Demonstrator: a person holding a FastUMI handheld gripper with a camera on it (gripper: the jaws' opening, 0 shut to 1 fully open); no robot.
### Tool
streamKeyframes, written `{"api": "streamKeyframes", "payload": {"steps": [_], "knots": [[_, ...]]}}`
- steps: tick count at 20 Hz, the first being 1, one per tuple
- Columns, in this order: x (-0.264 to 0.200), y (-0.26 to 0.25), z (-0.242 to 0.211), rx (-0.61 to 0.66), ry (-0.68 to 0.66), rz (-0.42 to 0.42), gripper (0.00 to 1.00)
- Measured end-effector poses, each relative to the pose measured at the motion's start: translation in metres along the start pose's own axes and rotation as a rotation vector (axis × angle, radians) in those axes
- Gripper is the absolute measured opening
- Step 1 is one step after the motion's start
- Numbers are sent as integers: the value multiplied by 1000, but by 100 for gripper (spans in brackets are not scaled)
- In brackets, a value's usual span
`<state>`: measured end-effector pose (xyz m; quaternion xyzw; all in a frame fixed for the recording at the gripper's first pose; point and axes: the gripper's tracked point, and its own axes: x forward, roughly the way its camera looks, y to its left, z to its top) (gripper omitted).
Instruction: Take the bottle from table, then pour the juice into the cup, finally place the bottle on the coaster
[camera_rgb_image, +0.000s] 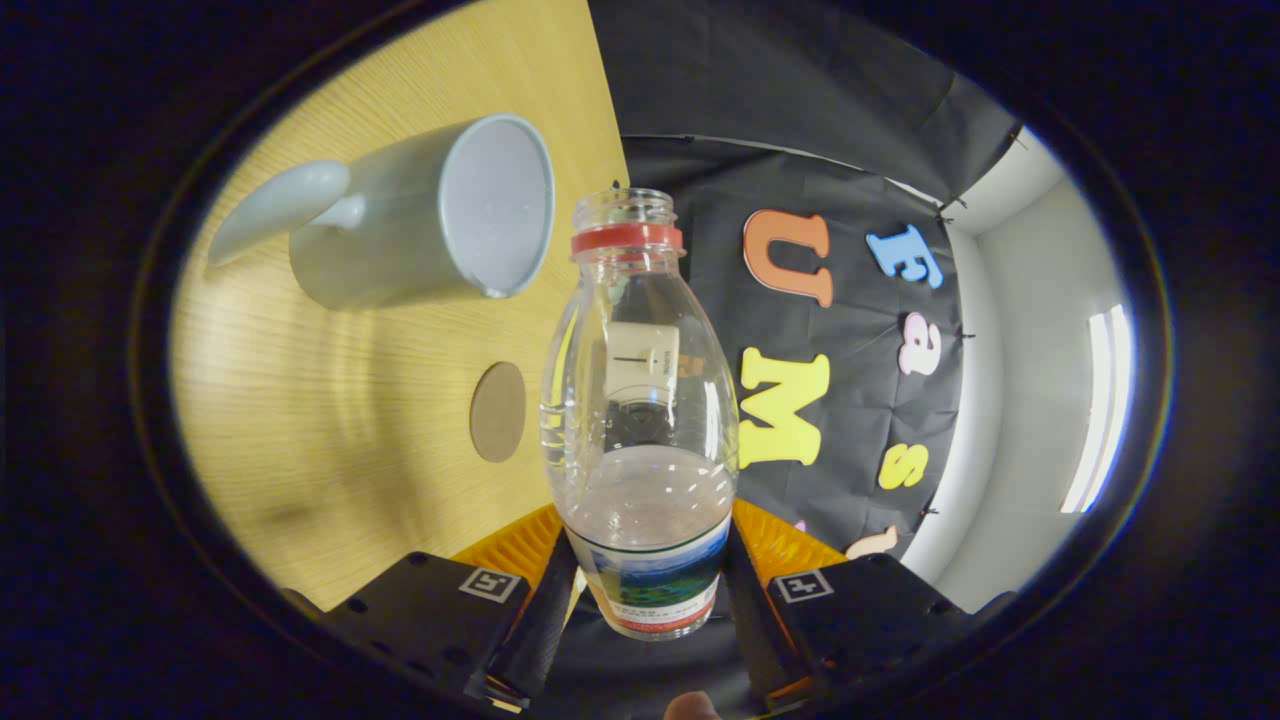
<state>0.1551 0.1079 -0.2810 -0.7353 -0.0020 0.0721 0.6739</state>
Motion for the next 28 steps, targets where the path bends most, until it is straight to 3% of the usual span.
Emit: {"api": "streamKeyframes", "payload": {"steps": [28], "knots": [[-12,-21,-1,-74,-4,-38,77]]}}
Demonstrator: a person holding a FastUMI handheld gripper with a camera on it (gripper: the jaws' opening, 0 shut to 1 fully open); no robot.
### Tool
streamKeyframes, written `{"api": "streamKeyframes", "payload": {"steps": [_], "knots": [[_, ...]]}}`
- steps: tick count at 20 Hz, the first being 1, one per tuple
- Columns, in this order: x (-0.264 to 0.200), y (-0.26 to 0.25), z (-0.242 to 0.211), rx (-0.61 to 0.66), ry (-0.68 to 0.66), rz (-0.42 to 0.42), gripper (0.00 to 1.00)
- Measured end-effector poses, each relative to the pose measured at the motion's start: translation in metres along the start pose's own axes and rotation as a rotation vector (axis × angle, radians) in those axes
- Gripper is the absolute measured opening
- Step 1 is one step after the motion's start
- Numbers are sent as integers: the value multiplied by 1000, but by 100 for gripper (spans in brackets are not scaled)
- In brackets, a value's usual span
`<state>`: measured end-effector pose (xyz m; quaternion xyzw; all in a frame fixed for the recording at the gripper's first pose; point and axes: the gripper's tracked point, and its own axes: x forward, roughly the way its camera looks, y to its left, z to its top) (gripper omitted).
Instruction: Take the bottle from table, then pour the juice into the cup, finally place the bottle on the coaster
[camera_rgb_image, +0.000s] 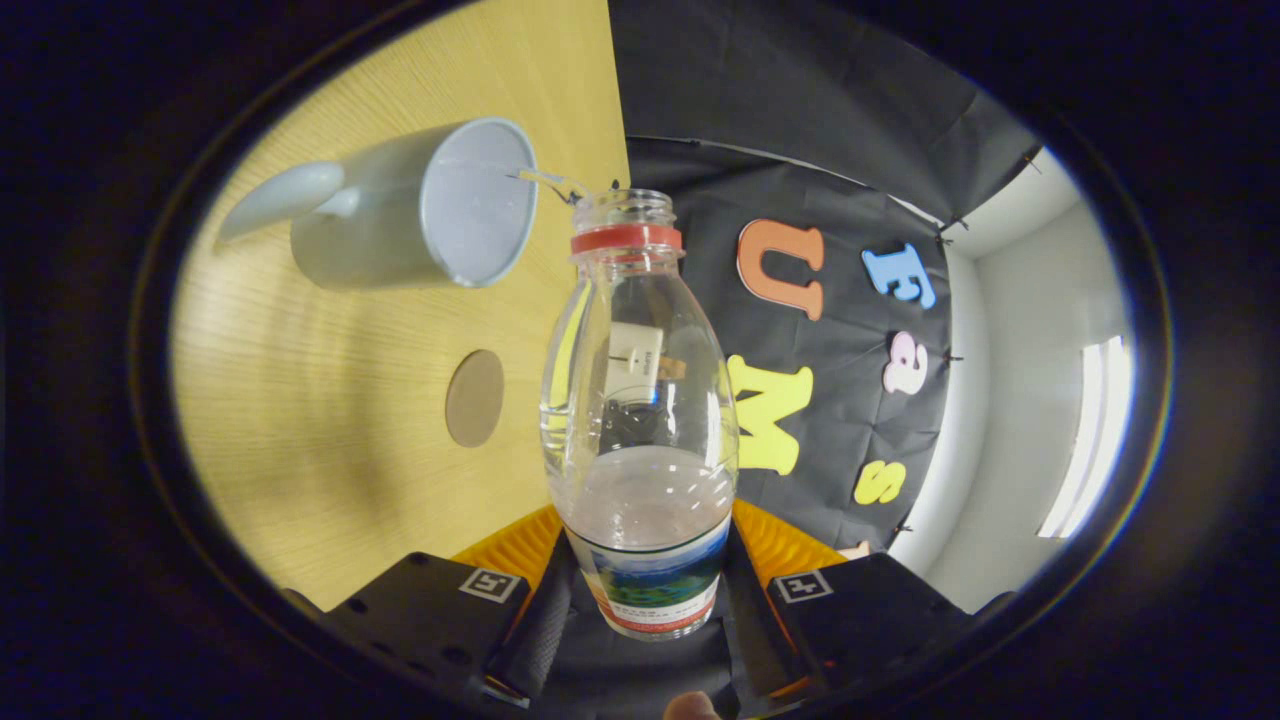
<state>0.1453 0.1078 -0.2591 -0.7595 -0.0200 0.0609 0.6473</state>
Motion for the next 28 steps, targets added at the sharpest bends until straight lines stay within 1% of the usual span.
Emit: {"api": "streamKeyframes", "payload": {"steps": [28], "knots": [[-7,-14,-5,-50,3,-10,77]]}}
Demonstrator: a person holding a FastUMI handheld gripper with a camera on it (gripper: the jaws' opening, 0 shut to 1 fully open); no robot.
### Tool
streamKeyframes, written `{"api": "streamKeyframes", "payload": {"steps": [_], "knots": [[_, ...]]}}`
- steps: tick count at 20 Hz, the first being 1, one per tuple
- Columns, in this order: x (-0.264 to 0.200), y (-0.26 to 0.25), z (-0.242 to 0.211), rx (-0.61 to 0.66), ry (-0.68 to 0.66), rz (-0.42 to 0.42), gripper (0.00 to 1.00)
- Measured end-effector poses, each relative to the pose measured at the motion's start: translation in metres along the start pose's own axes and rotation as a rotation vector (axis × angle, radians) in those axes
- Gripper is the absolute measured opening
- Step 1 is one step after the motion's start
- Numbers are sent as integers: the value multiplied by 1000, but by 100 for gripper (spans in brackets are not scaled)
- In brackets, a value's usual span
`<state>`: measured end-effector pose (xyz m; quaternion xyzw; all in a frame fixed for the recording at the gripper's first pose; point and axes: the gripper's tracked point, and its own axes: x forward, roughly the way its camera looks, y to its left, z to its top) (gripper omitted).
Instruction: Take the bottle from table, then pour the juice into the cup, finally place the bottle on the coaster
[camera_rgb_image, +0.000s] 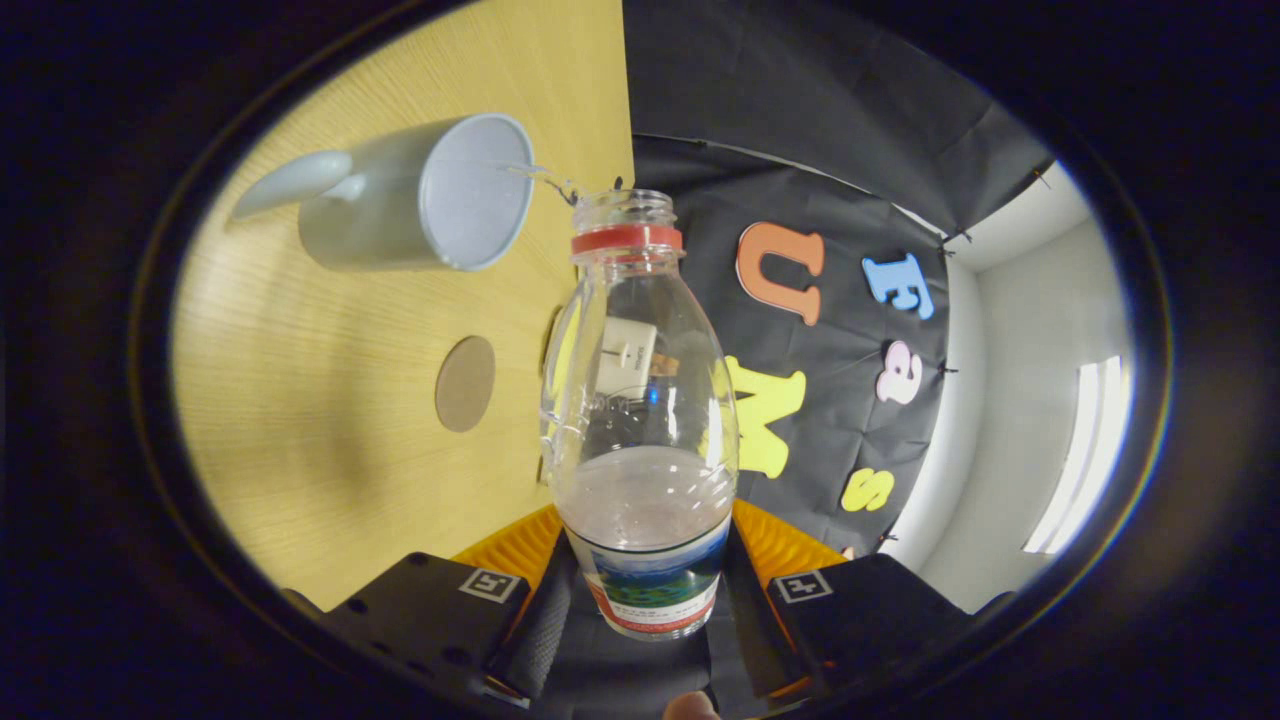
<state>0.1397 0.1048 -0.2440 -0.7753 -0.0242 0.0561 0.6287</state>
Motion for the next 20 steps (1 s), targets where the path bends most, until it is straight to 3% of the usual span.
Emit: {"api": "streamKeyframes", "payload": {"steps": [20], "knots": [[-3,-6,1,-58,-5,-1,77]]}}
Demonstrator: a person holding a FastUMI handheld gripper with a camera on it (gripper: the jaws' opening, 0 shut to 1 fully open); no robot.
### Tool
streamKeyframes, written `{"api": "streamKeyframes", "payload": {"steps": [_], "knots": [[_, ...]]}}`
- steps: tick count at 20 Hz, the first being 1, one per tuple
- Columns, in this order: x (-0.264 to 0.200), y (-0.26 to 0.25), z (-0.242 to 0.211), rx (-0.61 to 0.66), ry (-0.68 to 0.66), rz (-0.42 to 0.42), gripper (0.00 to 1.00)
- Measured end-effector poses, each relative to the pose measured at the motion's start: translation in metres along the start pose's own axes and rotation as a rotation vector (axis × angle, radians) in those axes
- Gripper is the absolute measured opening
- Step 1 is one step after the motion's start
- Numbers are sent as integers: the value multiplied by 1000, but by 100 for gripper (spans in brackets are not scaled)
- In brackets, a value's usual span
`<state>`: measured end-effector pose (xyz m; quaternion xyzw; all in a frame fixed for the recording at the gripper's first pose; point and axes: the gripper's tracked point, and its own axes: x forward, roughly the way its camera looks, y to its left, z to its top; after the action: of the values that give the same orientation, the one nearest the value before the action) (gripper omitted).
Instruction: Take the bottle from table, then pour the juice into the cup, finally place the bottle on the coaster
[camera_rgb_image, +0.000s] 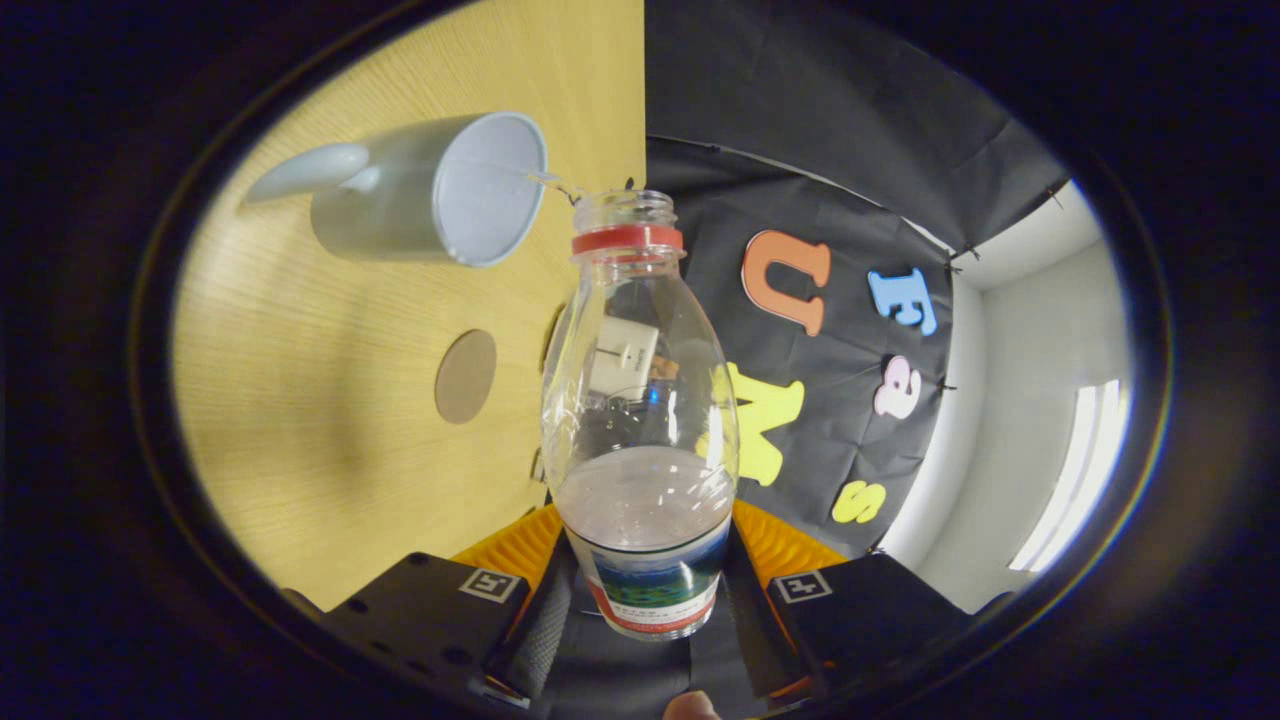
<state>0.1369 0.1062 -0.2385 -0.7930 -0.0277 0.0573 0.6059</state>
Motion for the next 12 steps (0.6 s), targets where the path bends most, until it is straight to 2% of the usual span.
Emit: {"api": "streamKeyframes", "payload": {"steps": [12], "knots": [[-1,-7,3,-42,-5,-4,77]]}}
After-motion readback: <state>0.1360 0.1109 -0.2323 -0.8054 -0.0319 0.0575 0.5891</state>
